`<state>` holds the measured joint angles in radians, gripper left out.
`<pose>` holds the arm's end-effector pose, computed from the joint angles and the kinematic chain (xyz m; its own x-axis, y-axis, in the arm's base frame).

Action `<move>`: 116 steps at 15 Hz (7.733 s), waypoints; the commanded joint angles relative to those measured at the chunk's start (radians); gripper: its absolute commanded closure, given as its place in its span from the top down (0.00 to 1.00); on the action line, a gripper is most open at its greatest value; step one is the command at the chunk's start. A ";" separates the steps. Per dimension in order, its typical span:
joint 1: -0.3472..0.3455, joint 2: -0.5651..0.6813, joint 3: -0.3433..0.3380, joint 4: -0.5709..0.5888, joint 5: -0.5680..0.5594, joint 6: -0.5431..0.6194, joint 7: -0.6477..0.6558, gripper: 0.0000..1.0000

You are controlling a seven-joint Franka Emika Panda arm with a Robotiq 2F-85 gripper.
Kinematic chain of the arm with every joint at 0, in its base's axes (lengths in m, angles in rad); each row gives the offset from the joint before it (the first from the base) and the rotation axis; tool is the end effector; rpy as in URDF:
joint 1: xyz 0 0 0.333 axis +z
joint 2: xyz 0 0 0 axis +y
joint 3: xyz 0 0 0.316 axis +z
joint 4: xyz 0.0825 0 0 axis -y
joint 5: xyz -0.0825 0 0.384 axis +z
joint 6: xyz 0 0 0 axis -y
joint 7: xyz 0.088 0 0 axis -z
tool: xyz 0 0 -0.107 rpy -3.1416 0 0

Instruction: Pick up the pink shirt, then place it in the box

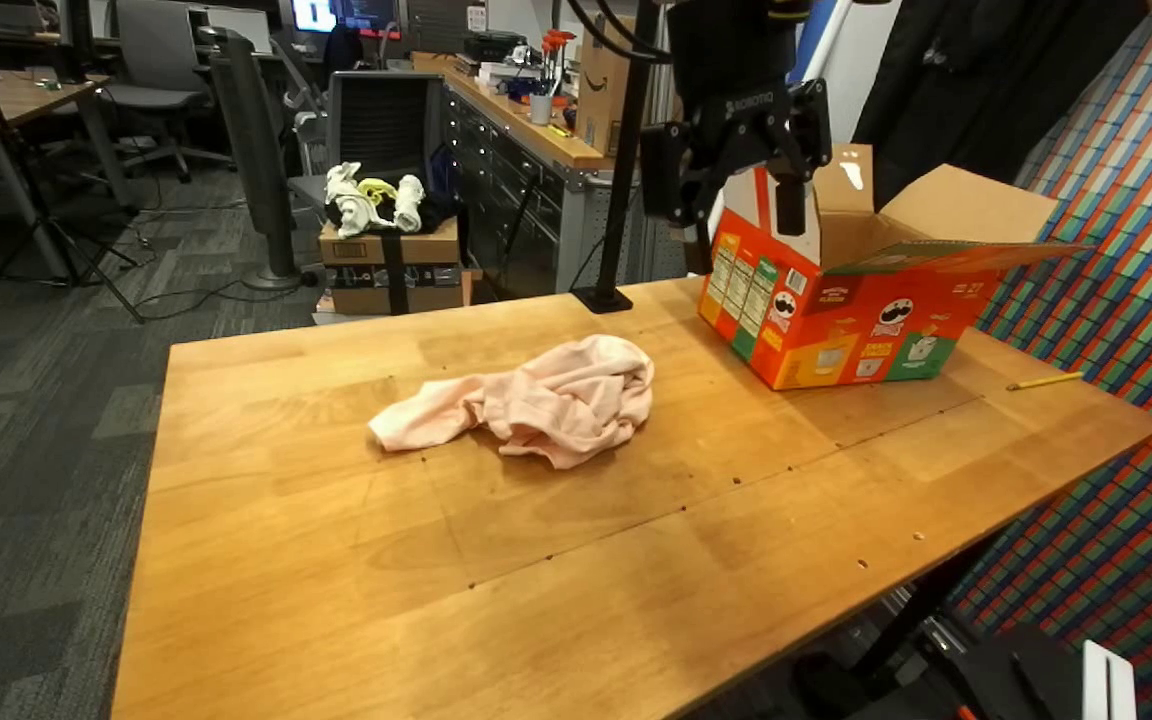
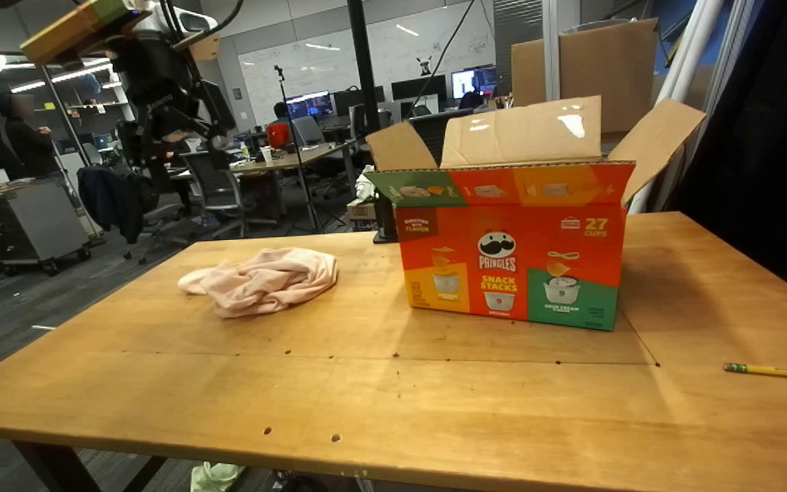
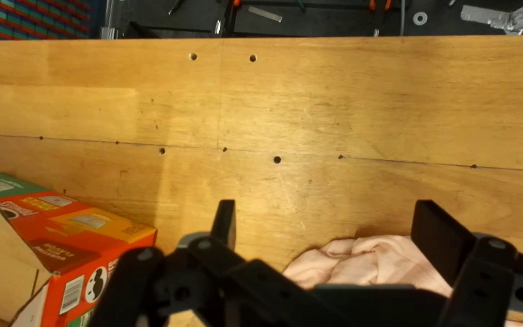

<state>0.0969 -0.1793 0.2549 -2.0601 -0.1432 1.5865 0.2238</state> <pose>0.4447 0.1528 0.4910 0.9629 0.1057 -0.2481 0.1671 -0.9560 0.2411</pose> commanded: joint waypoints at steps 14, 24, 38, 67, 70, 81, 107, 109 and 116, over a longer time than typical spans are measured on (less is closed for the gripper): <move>0.081 0.191 -0.012 0.126 -0.046 0.381 -0.220 1.00; 0.114 0.362 -0.018 0.203 -0.031 0.407 -0.349 1.00; 0.107 0.482 -0.040 0.181 -0.018 0.421 -0.399 1.00; 0.112 0.487 -0.056 0.132 -0.050 0.403 -0.402 0.00; 0.115 0.474 -0.056 0.138 -0.059 0.388 -0.398 0.02; 0.145 0.400 -0.049 0.185 -0.157 0.342 -0.383 0.02; 0.206 0.438 -0.046 0.802 -0.241 0.122 -0.326 0.02; 0.205 0.444 -0.050 0.840 -0.236 0.122 -0.312 0.02; 0.183 0.457 -0.095 0.973 -0.249 0.121 -0.266 0.02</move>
<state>0.2803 0.2469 0.1792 -1.1905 -0.3573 1.7362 -0.0720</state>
